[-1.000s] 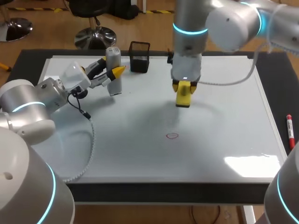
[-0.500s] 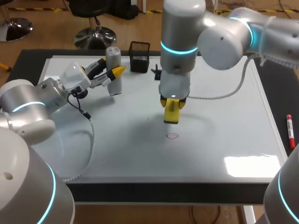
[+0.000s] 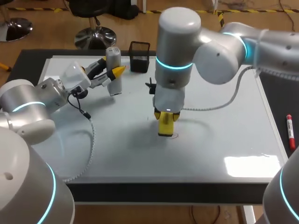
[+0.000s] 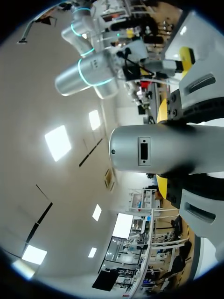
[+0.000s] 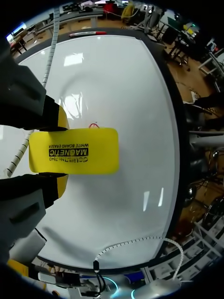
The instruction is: Pick up the inspection probe, press it on each red-marked spot on the whiteboard one by one, put down the probe, pick up the eraser, and wipe off all the red marks.
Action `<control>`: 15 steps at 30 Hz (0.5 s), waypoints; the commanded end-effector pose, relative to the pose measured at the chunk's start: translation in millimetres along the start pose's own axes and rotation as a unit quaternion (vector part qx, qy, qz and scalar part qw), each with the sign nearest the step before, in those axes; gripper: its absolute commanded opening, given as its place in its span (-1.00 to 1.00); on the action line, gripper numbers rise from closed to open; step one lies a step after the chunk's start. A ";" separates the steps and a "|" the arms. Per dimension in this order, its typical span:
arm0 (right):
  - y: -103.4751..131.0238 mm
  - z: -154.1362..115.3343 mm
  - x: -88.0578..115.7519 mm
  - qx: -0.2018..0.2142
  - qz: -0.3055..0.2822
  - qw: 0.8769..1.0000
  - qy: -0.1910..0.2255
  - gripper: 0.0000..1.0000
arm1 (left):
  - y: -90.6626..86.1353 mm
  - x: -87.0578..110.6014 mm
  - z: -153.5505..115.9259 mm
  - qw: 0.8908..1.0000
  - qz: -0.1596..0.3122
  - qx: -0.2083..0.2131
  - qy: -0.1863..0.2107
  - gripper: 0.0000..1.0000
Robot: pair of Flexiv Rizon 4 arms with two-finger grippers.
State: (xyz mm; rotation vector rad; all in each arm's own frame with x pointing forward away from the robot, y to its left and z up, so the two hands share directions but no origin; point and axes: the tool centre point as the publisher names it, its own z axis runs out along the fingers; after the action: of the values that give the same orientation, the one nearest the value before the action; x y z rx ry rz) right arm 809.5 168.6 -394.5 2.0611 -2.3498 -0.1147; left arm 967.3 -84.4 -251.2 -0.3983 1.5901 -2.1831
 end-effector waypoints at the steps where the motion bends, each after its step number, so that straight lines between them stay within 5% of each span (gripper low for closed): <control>1: 1.6 7.7 -6.7 -0.001 -0.003 1.000 0.006 -1.00 | 0.0 0.3 0.6 1.000 0.001 0.001 -0.001 -1.00; 15: 12.9 25.9 -9.5 -0.016 -0.009 1.000 0.007 -1.00 | 0.0 0.3 0.6 1.000 0.001 0.001 -0.001 -1.00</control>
State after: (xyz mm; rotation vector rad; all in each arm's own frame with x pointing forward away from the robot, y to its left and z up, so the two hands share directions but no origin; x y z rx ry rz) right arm 795.3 178.7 -416.0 2.0626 -2.3117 -0.1389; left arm 967.4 -84.4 -251.4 -0.3979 1.5897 -2.1837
